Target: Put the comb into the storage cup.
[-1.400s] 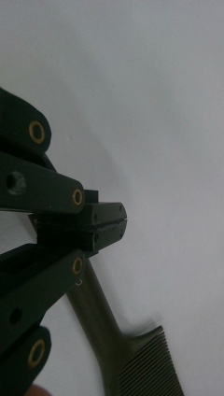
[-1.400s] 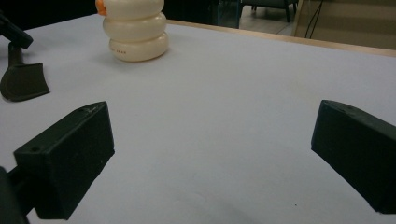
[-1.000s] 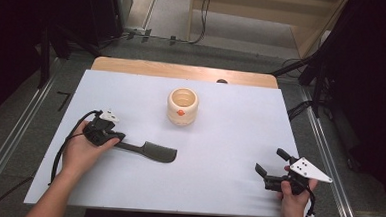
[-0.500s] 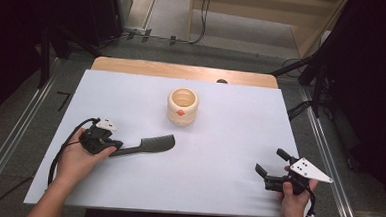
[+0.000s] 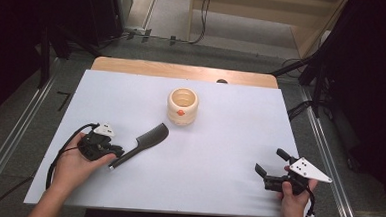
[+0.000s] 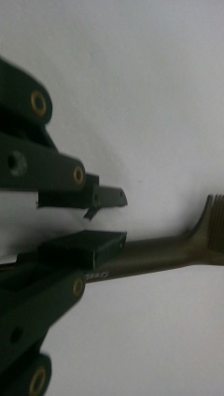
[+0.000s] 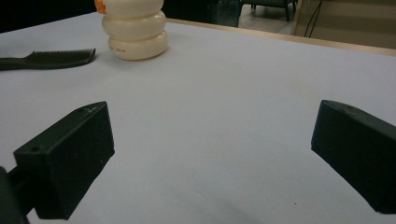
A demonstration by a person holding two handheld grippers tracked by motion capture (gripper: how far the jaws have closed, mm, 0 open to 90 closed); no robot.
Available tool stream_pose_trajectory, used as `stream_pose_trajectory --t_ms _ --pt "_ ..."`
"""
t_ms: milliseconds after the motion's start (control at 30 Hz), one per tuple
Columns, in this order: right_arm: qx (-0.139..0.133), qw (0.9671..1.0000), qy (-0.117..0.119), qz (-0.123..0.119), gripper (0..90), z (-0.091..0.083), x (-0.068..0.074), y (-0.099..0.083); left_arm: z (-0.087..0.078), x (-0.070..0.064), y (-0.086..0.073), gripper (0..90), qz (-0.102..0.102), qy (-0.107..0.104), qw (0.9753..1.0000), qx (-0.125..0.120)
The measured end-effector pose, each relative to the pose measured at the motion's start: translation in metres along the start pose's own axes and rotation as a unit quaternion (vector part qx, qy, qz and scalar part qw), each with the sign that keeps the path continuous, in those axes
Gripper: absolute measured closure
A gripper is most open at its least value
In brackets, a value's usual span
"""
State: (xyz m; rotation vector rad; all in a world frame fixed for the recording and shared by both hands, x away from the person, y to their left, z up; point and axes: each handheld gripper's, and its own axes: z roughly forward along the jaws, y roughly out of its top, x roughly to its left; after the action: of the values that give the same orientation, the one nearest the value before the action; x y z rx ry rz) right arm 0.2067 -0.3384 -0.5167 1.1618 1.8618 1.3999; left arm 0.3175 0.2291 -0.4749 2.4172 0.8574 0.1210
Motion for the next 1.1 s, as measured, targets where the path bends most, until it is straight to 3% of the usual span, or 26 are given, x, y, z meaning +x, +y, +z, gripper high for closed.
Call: stream_pose_trajectory --t_ms 33,100,167,200,333,533,567,600,767,800,933,967,1100 --pt "0.0 1.0 0.0 0.0 0.0 0.0 0.0 0.0 -0.003 0.001 0.003 65.2 -0.009 -0.002 1.0 0.0" --pt "0.0 1.0 0.0 0.0 0.0 0.0 0.0 0.0 -0.004 0.0 0.004 65.2 -0.01 -0.014 0.9998 -0.005" --pt "0.002 1.0 0.0 0.001 0.0 0.0 0.0 0.0 -0.005 -0.004 0.008 57.5 -0.001 -0.014 0.9999 -0.002" --pt "0.001 1.0 0.0 0.0 0.0 0.001 0.0 0.0 -0.004 -0.008 0.01 57.5 0.003 -0.007 1.0 0.003" --pt "0.002 1.0 0.0 -0.002 0.0 0.001 0.001 0.0 0.001 -0.017 0.017 51.3 0.016 -0.012 0.9996 0.019" --pt "0.003 1.0 -0.001 -0.001 0.0 0.002 0.001 0.0 0.009 -0.026 0.022 55.8 0.014 -0.008 0.9991 0.039" --pt "0.003 1.0 -0.001 -0.001 0.0 0.002 0.001 0.0 0.01 -0.027 0.022 55.8 0.004 0.007 0.9991 0.041" --pt "0.004 1.0 -0.001 -0.001 0.0 0.002 0.001 0.0 0.012 -0.03 0.023 56.5 0.002 0.034 0.9984 0.045" --pt "0.005 1.0 -0.001 -0.001 0.0 0.002 0.001 0.0 0.015 -0.028 0.021 56.8 -0.015 0.028 0.9978 0.059" --pt "0.005 1.0 -0.002 -0.001 0.0 0.002 0.001 0.0 0.016 -0.027 0.019 61.4 -0.024 0.026 0.9976 0.06" --pt "0.005 1.0 -0.003 -0.001 0.0 0.002 0.001 0.0 0.015 -0.024 0.017 63.9 -0.029 0.02 0.998 0.053" --pt "0.006 1.0 -0.004 -0.002 0.0 0.002 0.001 0.0 0.016 -0.025 0.016 65.3 -0.034 0.022 0.9979 0.049" --pt "0.009 0.9999 -0.006 -0.002 0.0 0.003 0.001 0.0 0.017 -0.03 0.015 71.1 -0.021 0.05 0.9974 0.048"
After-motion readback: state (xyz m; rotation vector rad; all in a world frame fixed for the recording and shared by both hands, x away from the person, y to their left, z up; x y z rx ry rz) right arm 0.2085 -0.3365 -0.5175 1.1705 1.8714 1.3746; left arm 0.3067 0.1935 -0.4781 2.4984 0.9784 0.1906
